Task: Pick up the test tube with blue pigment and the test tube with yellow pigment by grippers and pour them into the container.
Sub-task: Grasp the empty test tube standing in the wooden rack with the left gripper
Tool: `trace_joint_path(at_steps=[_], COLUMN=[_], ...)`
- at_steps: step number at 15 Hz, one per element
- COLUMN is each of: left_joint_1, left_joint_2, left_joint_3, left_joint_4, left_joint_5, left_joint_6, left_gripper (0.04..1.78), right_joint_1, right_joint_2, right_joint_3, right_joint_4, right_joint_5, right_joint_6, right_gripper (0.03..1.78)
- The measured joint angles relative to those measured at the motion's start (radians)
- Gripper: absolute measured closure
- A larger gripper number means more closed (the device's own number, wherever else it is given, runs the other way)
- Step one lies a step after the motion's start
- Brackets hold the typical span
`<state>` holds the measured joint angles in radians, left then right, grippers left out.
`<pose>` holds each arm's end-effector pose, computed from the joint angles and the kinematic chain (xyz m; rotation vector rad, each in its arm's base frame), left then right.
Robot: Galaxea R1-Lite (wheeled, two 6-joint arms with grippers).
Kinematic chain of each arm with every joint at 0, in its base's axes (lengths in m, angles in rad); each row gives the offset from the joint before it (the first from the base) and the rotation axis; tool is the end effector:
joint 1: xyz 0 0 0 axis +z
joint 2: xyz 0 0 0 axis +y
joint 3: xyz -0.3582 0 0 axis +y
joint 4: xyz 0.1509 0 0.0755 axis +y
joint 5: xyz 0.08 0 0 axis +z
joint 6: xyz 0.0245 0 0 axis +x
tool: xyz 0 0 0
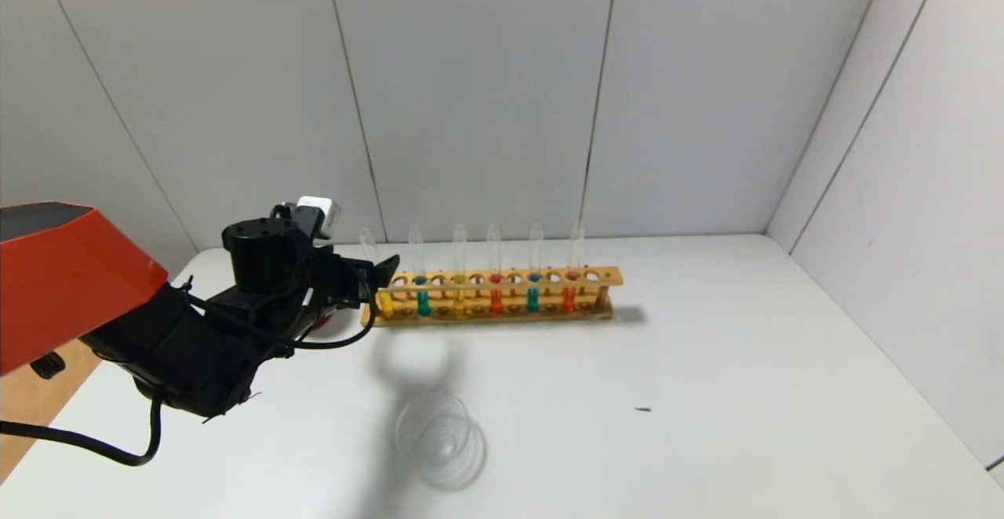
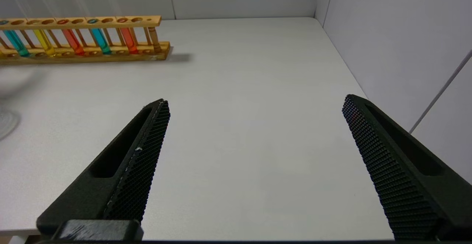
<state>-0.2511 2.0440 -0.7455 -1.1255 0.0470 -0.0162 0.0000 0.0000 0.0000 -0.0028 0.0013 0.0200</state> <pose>0.3678 -0.0932 0.1758 0.0096 0.1730 -0.2022 -0.1028 0.0000 0.0758 0.0200 -0.0028 0.0013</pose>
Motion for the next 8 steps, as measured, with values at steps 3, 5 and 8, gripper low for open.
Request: trace_joint_path(at_steps=[3, 5, 8], left_joint_1=[0.002, 0.003, 0.003], left_joint_2=[0.011, 0.017, 0.027], left_joint_3=[-0.016, -0.029, -0.043], left_joint_4=[0.001, 0.007, 0.010], left_joint_5=[0.000, 0.000, 0.000], left_joint_6=[0.001, 0.003, 0.004], left_gripper=[0.07, 0.07, 0.07], right_joint_1=[0.000, 0.000, 0.000], right_joint_2=[0.000, 0.000, 0.000], right_joint_3=[0.000, 0.000, 0.000], right_joint_4=[0.000, 0.000, 0.000], right_joint_5=[0.000, 0.000, 0.000], right_joint_6=[0.000, 0.000, 0.000], right_gripper=[0.10, 0.10, 0.10])
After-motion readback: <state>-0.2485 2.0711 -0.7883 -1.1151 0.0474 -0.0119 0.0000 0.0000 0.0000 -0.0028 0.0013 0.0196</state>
